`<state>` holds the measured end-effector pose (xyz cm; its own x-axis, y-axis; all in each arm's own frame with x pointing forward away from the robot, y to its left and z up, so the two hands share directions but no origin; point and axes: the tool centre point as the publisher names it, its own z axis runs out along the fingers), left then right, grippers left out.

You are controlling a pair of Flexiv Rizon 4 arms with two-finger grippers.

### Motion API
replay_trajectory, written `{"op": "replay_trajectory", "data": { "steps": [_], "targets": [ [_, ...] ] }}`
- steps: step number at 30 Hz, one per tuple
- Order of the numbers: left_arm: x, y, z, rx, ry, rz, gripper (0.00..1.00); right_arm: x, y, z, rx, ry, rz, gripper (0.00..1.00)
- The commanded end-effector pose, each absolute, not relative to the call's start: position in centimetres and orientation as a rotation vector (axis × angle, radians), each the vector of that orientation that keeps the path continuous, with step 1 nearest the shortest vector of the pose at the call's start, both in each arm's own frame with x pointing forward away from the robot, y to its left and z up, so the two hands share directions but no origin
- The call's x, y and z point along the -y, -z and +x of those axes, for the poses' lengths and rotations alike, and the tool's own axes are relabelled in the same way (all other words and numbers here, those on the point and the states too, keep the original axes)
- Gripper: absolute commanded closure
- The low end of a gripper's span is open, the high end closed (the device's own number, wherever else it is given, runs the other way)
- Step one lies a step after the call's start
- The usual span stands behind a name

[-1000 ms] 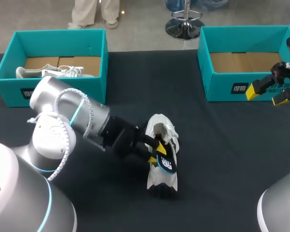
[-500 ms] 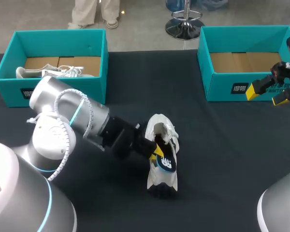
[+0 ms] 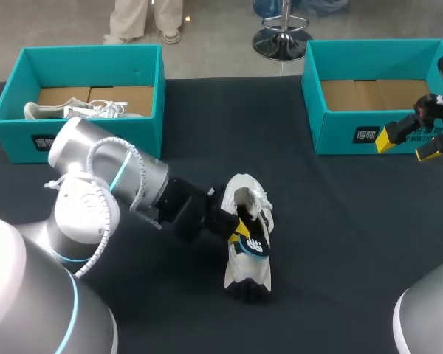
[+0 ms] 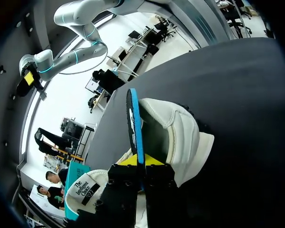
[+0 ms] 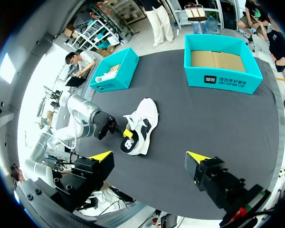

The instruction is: Take the shoe out of the shoebox, open the shoe tongue, remove and reinsert the insole, then place the shoe into the shoebox

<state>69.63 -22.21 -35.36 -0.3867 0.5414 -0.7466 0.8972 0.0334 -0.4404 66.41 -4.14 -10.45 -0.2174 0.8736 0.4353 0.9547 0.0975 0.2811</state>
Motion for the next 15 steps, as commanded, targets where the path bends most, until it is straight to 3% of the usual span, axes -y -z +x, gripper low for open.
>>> {"op": "replay_trajectory", "data": {
  "steps": [1, 4, 15],
  "targets": [
    [22.0, 35.3, 69.6, -1.944, 1.294, 1.454, 0.73, 4.0, 10.4, 66.8, 2.204, 0.758, -1.857, 0.0],
    [21.7, 34.8, 69.3, -1.94, 1.296, 1.451, 0.65, 4.0, 10.4, 66.8, 2.204, 0.758, -1.857, 0.0],
    [21.5, 33.9, 67.9, -1.909, 1.329, 1.459, 0.66, 4.0, 10.4, 66.8, 2.204, 0.758, -1.857, 0.0]
  ]
}}
